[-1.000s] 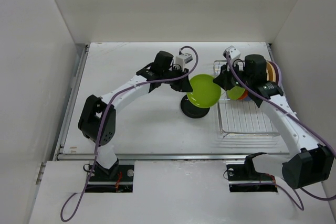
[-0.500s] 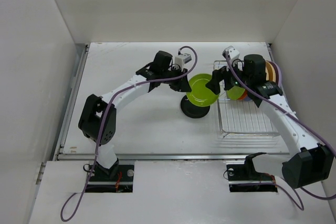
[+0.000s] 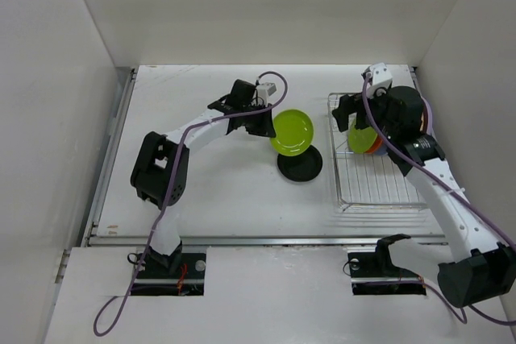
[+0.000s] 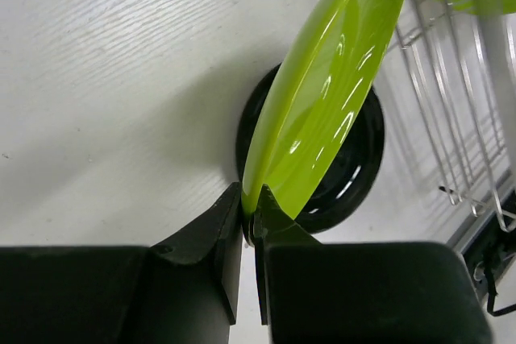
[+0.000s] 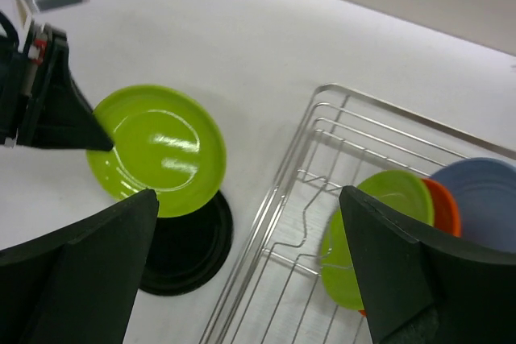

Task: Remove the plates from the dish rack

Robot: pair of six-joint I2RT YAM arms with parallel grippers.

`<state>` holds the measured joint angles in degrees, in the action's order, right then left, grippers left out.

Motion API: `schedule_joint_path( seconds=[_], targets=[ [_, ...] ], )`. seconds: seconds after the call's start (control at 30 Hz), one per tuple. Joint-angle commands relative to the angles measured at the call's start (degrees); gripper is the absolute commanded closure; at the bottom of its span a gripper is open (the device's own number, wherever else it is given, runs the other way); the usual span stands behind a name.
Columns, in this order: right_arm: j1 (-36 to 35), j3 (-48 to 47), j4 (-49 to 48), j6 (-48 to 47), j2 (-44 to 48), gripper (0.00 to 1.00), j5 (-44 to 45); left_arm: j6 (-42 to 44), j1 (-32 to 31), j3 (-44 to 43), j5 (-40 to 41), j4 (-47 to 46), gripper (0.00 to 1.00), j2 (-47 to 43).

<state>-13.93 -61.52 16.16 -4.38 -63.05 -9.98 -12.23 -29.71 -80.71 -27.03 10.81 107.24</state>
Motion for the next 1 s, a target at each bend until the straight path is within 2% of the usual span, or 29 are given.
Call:
schedule_joint_path(
  seconds=[0.0,0.07,0.2,0.33,0.6,0.9,0.97],
  targets=[
    [0.0,0.4,-5.6,1.0,1.4,0.00,9.5,-0.8,-0.2,-3.8,0.0,1.5,1.00,1.6],
    [0.0,-0.1,-5.6,1.0,-0.3,0.00,12.7,-0.8,-0.2,-4.4,-0.6,2.4,1.00,2.5],
    [0.0,-2.3,-4.3,0.5,-4.6,0.00,24.5,-0.8,-0.2,-5.0,-1.2,3.6,1.00,3.7],
    [0.0,-2.8,-4.3,-0.6,-7.2,0.00,30.3,-0.8,-0.2,-5.5,-1.7,4.7,1.00,4.8],
    [0.0,-3.9,-3.2,-2.4,-11.0,0.00,35.4,-0.8,-1.4,-7.8,-1.1,8.2,1.00,8.2],
    [0.0,-3.9,-2.6,-3.5,-13.4,0.00,36.5,-0.8,-1.9,-8.8,-0.6,10.7,1.00,9.8],
    [0.0,-3.9,-1.6,-3.5,-14.3,0.03,36.5,-0.8,-2.5,-8.9,-0.6,11.2,1.00,10.4]
  ],
)
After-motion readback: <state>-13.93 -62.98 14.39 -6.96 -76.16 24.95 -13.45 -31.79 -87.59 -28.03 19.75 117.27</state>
